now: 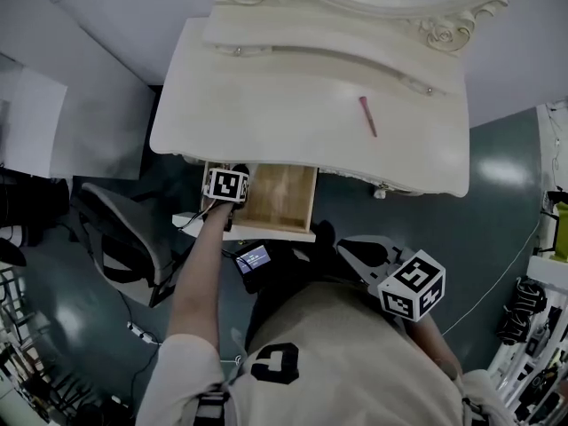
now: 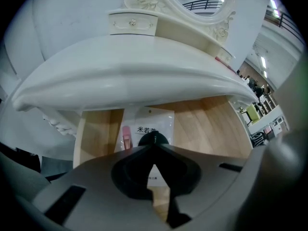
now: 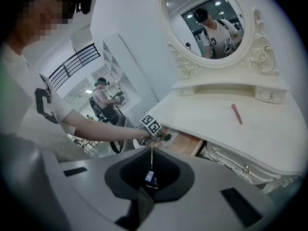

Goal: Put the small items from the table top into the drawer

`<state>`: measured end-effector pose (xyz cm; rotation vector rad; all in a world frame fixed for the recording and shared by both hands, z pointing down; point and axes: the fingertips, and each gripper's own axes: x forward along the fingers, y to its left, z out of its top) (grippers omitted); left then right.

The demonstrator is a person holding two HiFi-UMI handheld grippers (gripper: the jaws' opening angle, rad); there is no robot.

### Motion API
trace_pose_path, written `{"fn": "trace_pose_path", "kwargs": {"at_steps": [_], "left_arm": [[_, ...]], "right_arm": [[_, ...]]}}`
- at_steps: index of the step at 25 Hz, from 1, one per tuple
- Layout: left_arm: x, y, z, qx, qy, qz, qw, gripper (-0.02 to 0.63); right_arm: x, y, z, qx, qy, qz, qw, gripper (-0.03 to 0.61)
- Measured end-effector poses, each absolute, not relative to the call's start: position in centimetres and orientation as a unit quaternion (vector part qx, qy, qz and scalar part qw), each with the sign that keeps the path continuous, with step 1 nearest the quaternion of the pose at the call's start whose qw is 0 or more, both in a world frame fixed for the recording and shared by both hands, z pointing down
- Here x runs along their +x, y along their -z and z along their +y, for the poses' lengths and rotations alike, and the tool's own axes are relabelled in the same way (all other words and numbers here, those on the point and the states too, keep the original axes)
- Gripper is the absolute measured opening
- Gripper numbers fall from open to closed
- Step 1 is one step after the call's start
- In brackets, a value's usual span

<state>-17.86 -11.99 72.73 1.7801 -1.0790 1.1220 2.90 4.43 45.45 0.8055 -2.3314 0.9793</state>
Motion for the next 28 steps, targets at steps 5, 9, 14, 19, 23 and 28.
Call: {"fn": "trace_pose_path", "kwargs": {"at_steps": [5, 9, 14, 19, 23, 28], "left_arm": [[-17.5, -72.9, -11.9, 0.697, -0.431, -0.416, 0.394, 0.058], [-17.5, -72.9, -11.8, 0.696, -0.431, -0.417, 0.395, 0.058], [-17.7, -72.6, -11.4, 0.696, -0.424, -0.420, 0.399, 0.186], [-18.2, -71.4, -11.5, 0.700, -0.412, -0.434, 0.391, 0.198], [-18.5, -70.0, -11.1, 0.702, -0.400, -0.444, 0.388, 0.207], [-18.6, -68.5, -10.4, 0.706, -0.390, -0.453, 0.379, 0.207]], "right_arm": [[3.4, -45.4, 4.9, 0.300, -0.355, -0.850, 0.247, 0.029], [3.6, -45.4, 5.2, 0.300, -0.355, -0.849, 0.250, 0.029], [3.7, -45.4, 5.4, 0.298, -0.351, -0.851, 0.251, 0.029], [3.6, -45.2, 5.5, 0.292, -0.346, -0.857, 0.248, 0.029], [3.6, -45.0, 5.7, 0.287, -0.343, -0.861, 0.241, 0.029], [3.6, -44.6, 5.6, 0.283, -0.339, -0.868, 0.227, 0.029]]}}
